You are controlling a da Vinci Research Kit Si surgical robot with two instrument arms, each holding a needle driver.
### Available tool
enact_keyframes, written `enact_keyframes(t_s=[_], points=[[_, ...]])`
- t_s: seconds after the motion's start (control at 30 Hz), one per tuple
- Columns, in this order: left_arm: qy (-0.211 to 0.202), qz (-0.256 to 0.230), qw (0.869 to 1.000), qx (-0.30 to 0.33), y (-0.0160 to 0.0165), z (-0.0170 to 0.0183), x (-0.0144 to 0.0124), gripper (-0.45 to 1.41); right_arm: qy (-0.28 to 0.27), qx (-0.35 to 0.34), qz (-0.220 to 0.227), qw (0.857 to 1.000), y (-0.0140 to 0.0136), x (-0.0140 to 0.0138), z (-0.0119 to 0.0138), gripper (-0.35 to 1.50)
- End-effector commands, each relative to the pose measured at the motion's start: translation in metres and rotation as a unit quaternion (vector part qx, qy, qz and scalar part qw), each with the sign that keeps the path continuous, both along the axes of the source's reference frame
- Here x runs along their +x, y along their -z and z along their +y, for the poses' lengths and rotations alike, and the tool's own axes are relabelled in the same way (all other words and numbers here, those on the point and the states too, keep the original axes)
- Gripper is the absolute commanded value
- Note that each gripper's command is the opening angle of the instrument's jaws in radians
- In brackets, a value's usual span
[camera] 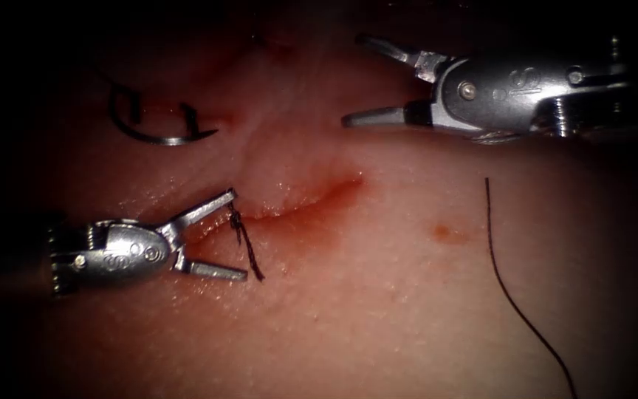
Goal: Wound Closure
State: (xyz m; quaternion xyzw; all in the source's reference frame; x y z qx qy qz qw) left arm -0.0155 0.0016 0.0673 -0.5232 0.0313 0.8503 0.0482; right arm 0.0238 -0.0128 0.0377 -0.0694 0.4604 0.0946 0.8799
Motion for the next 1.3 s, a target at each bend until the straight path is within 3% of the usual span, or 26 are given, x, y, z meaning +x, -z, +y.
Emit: enact_keyframes(t_s=[0.03,0.3,0.77,0.87,0.9,0.97,1.13,1.3], points=[[0.001,0.001,1.000,-0.001,-0.0005,-0.0001,-0.0006,0.62,0.008,-0.007,-0.001,1.000,0.0010,0.0015,0.0015,1.30],[0.009,0.018,1.000,-0.003,0.0002,-0.0017,-0.0016,0.54,0.018,-0.018,-0.008,1.000,0.0032,0.0030,0.0014,1.28],[-0.004,0.048,0.999,-0.023,-0.0011,-0.0012,-0.0027,0.54,0.025,-0.034,-0.014,0.999,0.0001,0.0034,-0.0014,1.35],[-0.006,0.049,0.998,-0.026,-0.0011,-0.0012,-0.0025,0.07,0.024,-0.029,-0.012,0.999,-0.0005,0.0034,-0.0023,1.35],[-0.010,0.050,0.998,-0.033,-0.0008,-0.0014,-0.0024,-0.23,0.025,-0.025,-0.012,0.999,-0.0008,0.0034,-0.0028,1.33],[-0.022,0.053,0.997,-0.052,-0.0002,-0.0016,-0.0020,-0.45,0.027,-0.018,-0.013,0.999,-0.0014,0.0034,-0.0034,1.30],[-0.036,0.052,0.996,-0.067,0.0014,-0.0010,-0.0011,-0.45,0.032,0.006,-0.013,0.999,-0.0031,0.0032,-0.0047,1.13],[-0.024,0.040,0.997,-0.064,0.0020,0.0006,-0.0002,-0.45,0.066,0.021,-0.014,0.998,-0.0054,0.0033,-0.0062,1.13]])
